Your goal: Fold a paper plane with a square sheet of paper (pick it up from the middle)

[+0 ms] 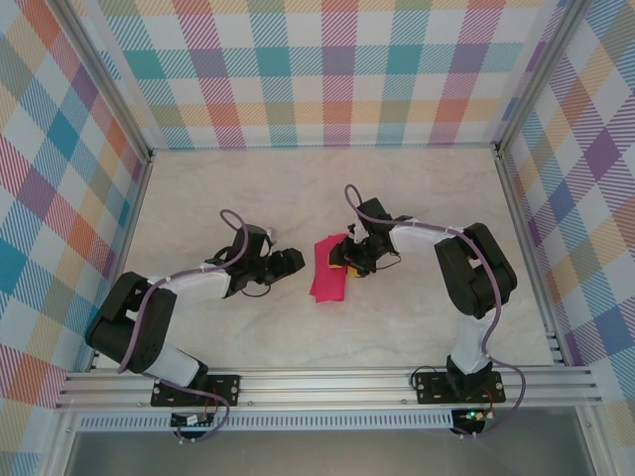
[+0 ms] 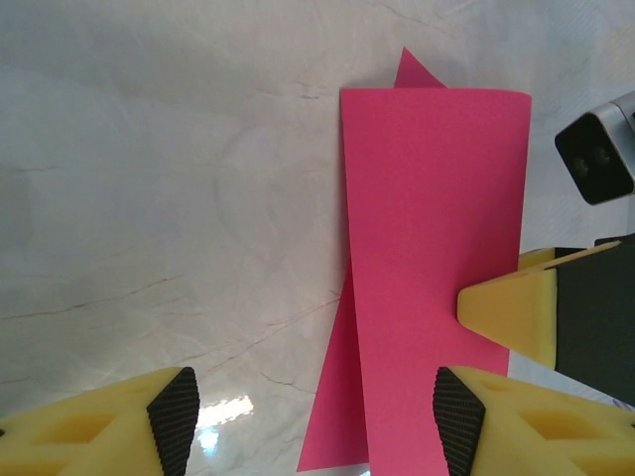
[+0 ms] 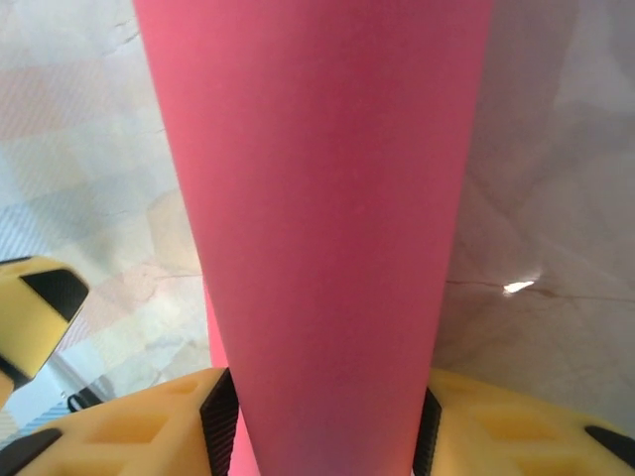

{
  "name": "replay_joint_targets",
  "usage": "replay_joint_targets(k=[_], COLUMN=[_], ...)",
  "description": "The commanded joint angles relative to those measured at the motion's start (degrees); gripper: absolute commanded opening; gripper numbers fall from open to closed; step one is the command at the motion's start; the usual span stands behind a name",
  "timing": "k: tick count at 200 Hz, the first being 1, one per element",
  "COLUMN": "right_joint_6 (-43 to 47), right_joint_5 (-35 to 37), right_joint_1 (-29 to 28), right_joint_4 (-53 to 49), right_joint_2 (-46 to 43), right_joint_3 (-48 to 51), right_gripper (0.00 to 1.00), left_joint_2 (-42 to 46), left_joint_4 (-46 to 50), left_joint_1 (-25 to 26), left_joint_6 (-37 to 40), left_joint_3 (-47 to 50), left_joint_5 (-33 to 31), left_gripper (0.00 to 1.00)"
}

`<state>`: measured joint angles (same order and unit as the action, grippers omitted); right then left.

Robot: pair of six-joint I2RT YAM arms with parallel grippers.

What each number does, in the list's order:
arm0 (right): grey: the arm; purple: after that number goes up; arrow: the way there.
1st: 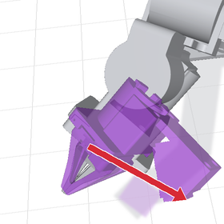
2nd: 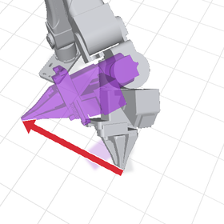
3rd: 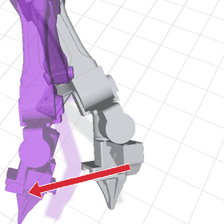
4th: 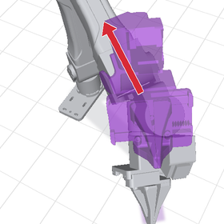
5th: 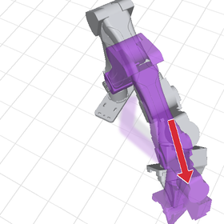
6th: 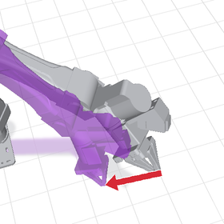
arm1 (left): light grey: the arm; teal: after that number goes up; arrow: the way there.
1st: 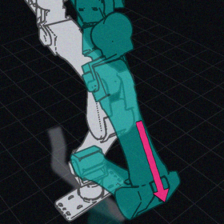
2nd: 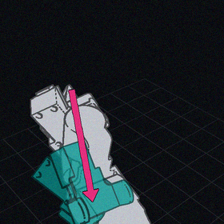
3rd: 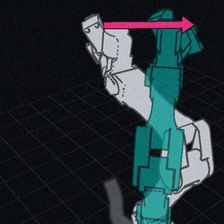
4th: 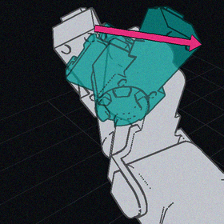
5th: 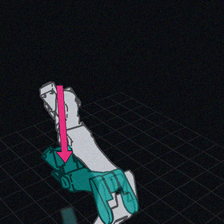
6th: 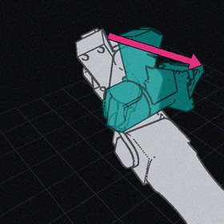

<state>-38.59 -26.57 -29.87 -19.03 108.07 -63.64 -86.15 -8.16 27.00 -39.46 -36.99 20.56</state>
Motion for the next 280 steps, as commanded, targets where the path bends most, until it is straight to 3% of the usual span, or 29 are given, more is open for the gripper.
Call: replay_joint_targets(k=[1,34,88,150,280], right_joint_6=[-0.39,-0.69,0.05,-5.4,-2.1], right_joint_5=[4.13,8.32,15.68,18.74,20.29], right_joint_1=[-0.06,-0.02,-0.06,-0.03,-1.78], right_joint_4=[-2.22,-3.31,-6.94,-7.03,-13.75], right_joint_2=[-1.15,-2.27,-3.48,-2.79,4.04], right_joint_3=[0.18,0.27,-0.35,0.14,-5.27], right_gripper=[0.53,0.6,0.61,0.58,0.64], left_joint_2=[-1.42,-2.35,-4.59,-5.95,-7.45], left_joint_4=[-2.65,-2.44,-2.21,-1.77,-2.03], left_joint_1=[1.36,2.13,2.81,3.67,4.11], left_joint_6=[-0.32,0.03,0.68,0.77,0.96], left_joint_3=[-1.88,-2.85,-4.99,-6.33,-7.36], left_joint_5=[0.88,0.63,1.5,1.35,1.18], left_gripper=[0.64,0.63,0.62,0.61,0.61])
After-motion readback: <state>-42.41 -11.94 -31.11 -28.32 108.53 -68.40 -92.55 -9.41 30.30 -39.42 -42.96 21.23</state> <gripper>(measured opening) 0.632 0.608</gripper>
